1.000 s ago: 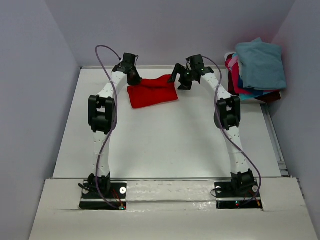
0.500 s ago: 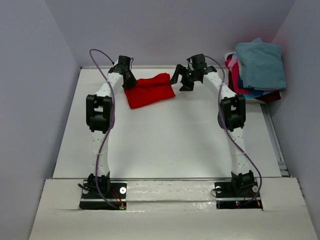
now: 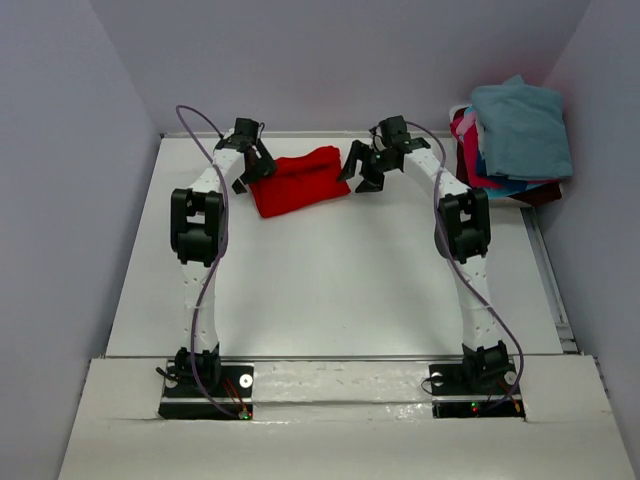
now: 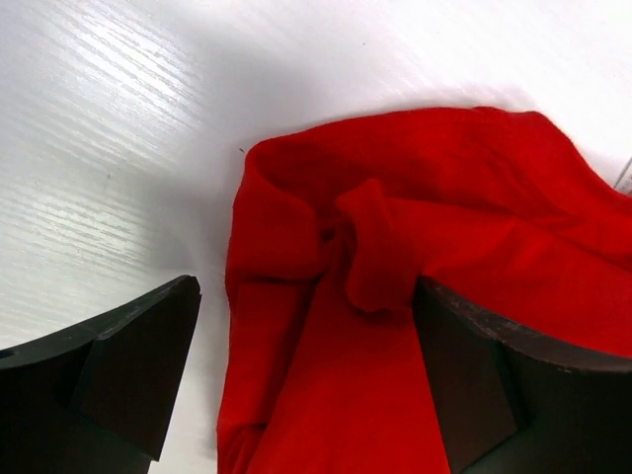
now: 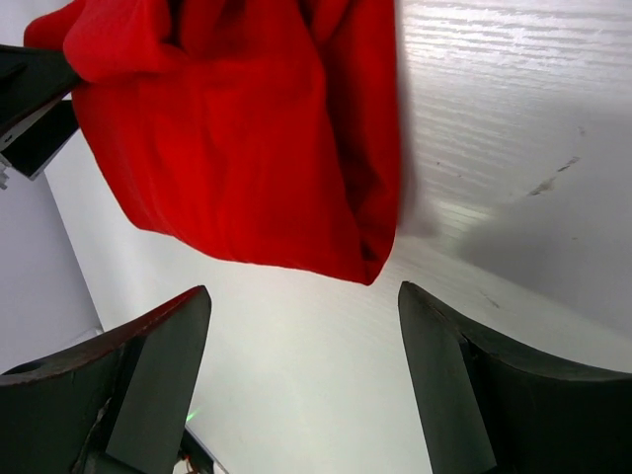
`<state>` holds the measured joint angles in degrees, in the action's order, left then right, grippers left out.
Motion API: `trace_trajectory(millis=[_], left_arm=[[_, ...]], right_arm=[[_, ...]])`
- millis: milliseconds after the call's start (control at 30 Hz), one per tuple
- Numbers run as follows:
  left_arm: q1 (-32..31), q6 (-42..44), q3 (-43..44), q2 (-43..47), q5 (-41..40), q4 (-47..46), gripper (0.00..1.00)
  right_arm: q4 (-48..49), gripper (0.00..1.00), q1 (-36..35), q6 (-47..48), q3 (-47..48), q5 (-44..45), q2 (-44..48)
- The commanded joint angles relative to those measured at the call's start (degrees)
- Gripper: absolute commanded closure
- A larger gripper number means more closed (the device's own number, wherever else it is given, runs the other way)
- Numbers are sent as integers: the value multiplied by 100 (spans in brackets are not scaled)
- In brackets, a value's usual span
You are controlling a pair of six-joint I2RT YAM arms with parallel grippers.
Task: Fold and stack the t-shirts
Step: Fold the tshirt
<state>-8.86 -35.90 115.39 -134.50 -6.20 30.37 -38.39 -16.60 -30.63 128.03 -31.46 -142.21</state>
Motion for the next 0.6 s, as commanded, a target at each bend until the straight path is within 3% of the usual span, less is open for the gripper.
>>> trace_trajectory(millis=[0,400,567], left_arm=[[51,30,-148,512,-251,136,1],[51,-14,-1712,1645,101,-303,1],[51,48,-1565,1717,206,-6,1]], right_arm=[[-36,18,-106,49,274,-255,248],[7,19,-159,49,117,-308,97],[7,19,-159,49,12,-325,80]])
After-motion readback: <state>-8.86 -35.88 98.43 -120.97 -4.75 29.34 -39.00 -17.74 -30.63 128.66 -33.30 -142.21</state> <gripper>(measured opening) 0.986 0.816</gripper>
